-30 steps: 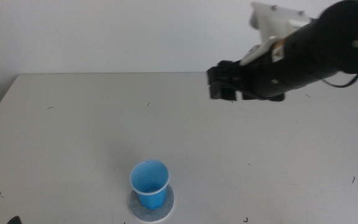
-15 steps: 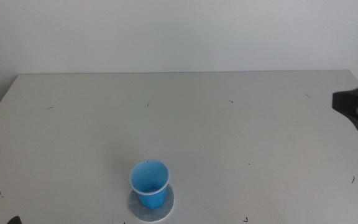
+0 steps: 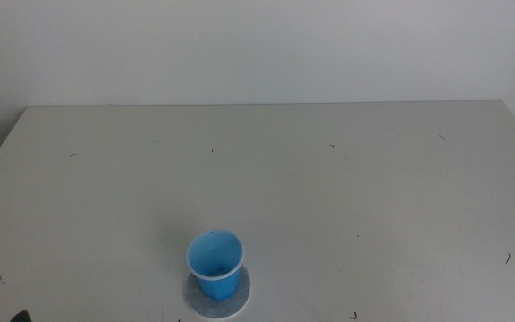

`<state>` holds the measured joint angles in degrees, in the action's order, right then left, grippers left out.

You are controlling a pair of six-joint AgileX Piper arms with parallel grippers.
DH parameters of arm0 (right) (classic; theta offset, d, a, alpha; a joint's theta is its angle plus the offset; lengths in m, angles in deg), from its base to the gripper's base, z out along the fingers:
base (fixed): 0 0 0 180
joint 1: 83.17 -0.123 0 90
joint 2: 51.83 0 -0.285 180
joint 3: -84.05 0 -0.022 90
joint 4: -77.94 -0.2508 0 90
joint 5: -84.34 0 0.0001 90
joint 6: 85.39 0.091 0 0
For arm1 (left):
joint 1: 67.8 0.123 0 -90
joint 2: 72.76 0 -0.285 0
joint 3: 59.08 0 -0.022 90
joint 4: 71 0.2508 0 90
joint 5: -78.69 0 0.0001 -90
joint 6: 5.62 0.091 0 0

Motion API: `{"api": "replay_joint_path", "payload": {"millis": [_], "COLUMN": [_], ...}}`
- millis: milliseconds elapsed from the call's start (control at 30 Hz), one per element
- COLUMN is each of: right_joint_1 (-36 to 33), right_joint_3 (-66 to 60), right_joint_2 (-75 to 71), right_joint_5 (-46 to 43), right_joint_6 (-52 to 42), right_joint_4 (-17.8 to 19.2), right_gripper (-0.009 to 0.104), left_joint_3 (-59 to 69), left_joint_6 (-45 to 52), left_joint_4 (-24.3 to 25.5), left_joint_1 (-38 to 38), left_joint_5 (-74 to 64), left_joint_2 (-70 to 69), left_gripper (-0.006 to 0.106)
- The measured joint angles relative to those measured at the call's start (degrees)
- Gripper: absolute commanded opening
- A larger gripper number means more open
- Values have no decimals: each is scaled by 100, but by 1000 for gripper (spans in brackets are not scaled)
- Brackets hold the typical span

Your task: Place an empty cup on a cup mat.

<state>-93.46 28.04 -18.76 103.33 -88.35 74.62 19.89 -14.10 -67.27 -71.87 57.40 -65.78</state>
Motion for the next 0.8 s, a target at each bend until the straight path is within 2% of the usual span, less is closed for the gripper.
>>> {"api": "replay_joint_path", "payload": {"millis": [167,467,800], "right_joint_1": [0,0,0], "right_joint_3": [-580,-1346,-1735], "right_joint_2": [-862,-1916,-2148], "right_joint_5": [-306,-341,-368], "right_joint_6": [-6,-6,-6], "right_joint_4": [-25,-44,26], "right_gripper": [94,94,94], "left_joint_3": [0,0,0], "left_joint_6": [0,0,0], "left_joint_4": [0,0,0], "left_joint_1": [0,0,0], "left_joint_5": [0,0,0], "left_joint_2": [0,0,0], "left_gripper": [105,105,105]}}
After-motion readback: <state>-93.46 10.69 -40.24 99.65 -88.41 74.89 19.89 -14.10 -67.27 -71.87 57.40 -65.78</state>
